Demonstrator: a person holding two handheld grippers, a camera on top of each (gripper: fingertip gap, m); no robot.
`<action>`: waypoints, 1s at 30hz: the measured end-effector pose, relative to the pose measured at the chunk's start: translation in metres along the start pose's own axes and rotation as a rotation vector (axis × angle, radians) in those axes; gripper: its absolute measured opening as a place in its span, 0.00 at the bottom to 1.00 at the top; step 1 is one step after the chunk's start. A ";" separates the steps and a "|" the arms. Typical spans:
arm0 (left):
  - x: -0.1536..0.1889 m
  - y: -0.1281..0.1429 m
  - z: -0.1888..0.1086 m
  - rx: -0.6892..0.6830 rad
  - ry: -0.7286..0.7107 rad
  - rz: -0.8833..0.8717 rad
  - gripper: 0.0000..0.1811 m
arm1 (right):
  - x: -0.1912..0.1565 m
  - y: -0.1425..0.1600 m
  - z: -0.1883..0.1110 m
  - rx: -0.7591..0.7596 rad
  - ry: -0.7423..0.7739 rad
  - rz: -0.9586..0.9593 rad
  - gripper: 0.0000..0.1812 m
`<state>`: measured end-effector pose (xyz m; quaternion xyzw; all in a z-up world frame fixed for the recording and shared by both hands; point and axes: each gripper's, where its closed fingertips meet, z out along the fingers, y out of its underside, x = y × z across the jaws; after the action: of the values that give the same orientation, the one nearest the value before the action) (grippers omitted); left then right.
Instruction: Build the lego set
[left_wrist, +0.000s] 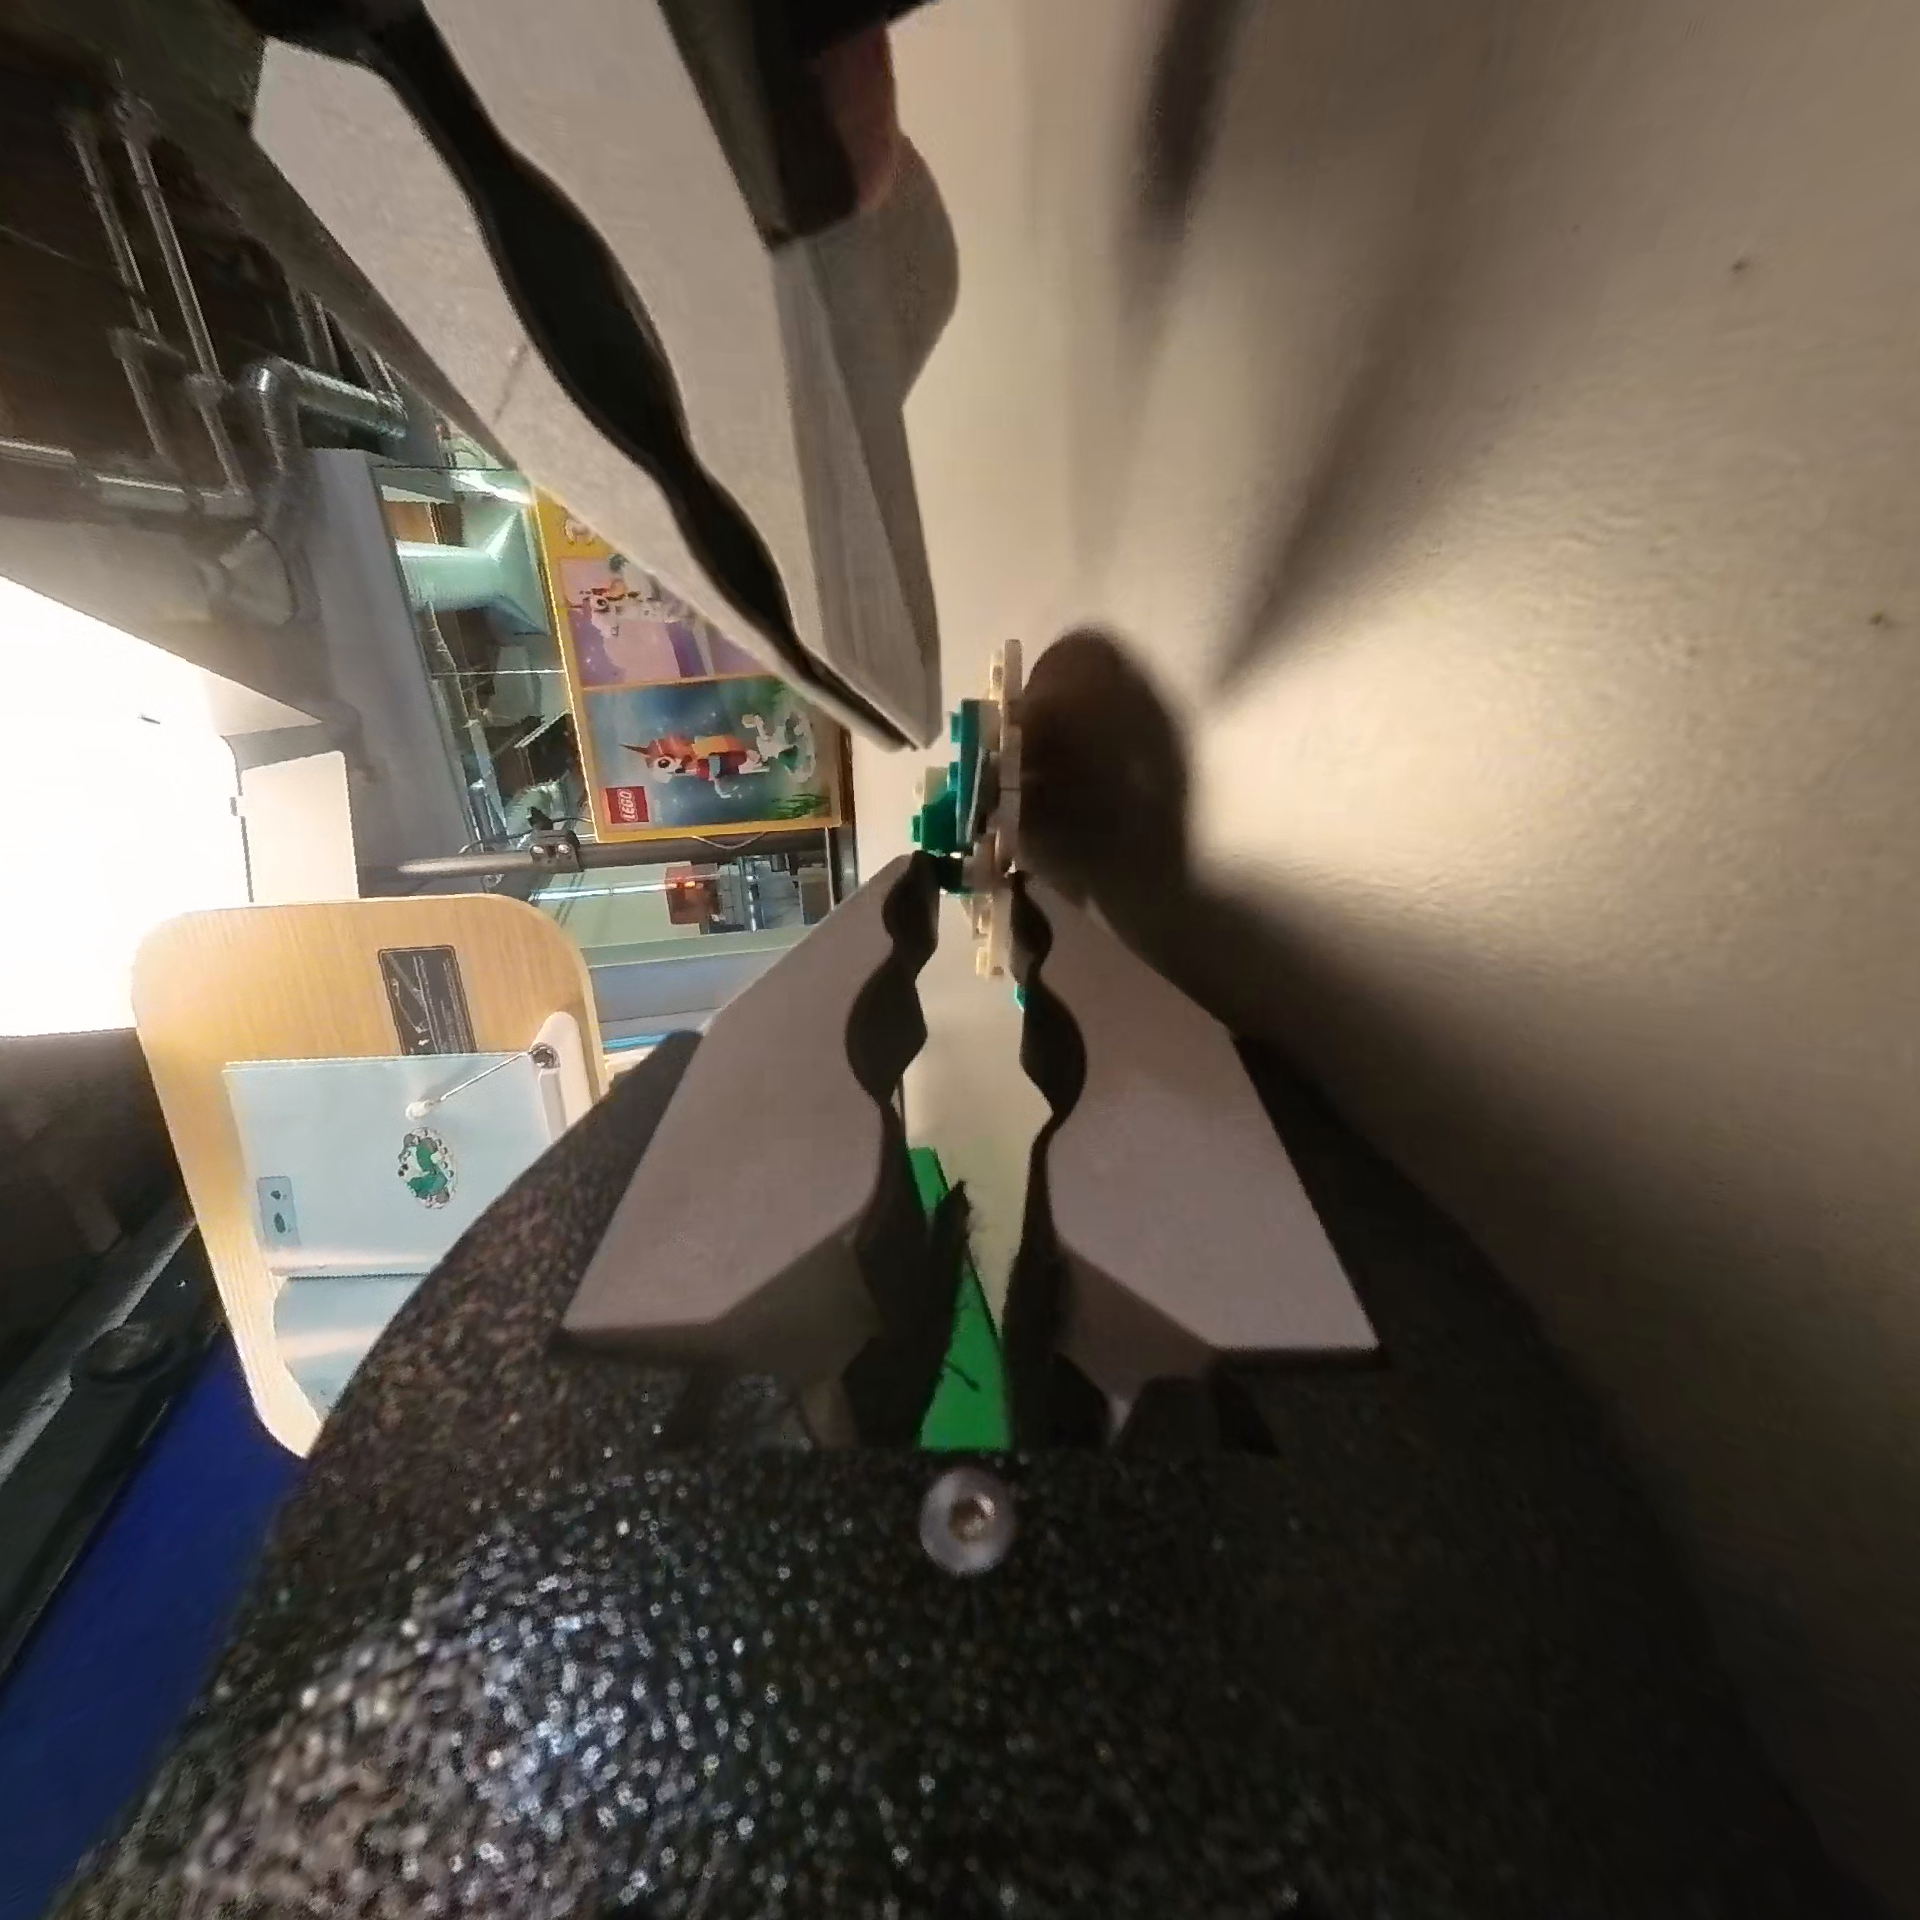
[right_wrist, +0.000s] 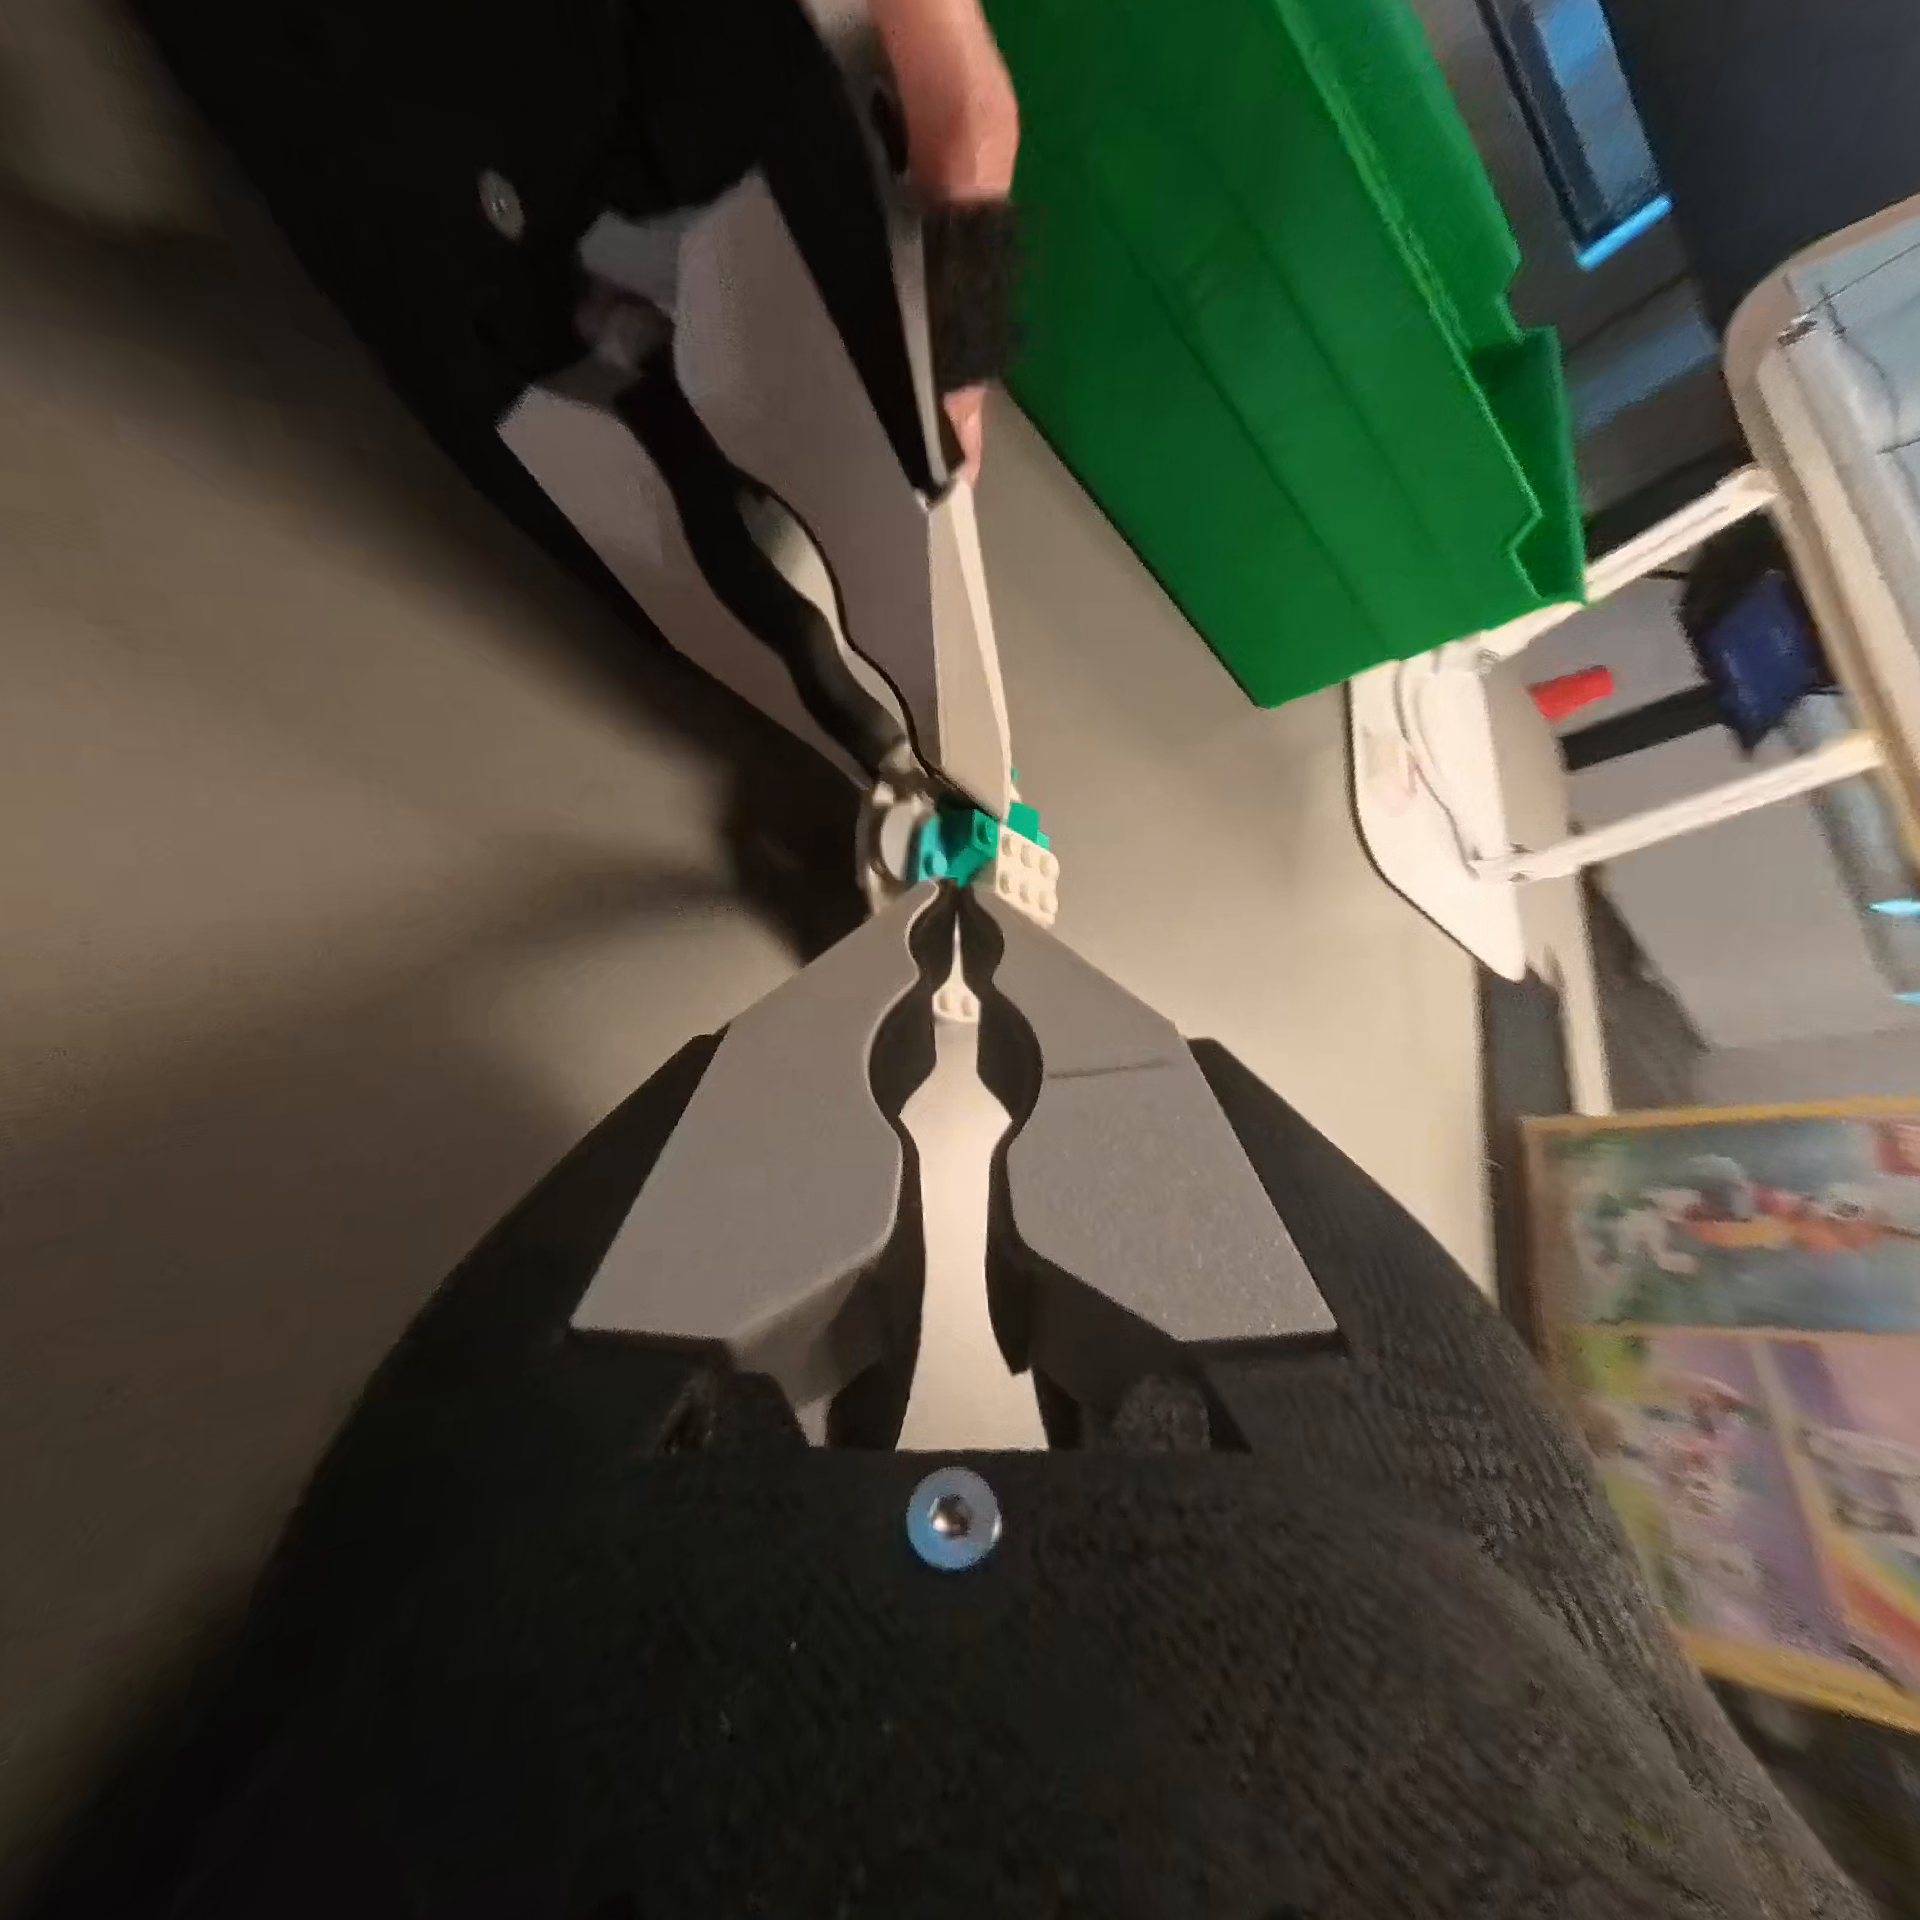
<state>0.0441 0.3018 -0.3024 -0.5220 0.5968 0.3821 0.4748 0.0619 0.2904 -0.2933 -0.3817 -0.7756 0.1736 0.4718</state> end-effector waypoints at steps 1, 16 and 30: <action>0.000 -0.001 0.000 0.009 -0.001 0.007 0.06 | -0.002 -0.003 -0.001 0.043 -0.044 0.055 0.01; -0.013 -0.031 -0.022 0.386 0.276 -0.518 0.06 | -0.006 -0.028 -0.037 0.302 -0.345 0.292 0.06; -0.060 -0.030 -0.042 0.631 0.307 -1.021 0.05 | 0.021 -0.042 -0.046 0.380 -0.021 0.026 0.04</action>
<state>0.0666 0.2728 -0.2327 -0.6250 0.4177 -0.1678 0.6378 0.0779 0.2750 -0.2316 -0.2940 -0.7288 0.3268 0.5250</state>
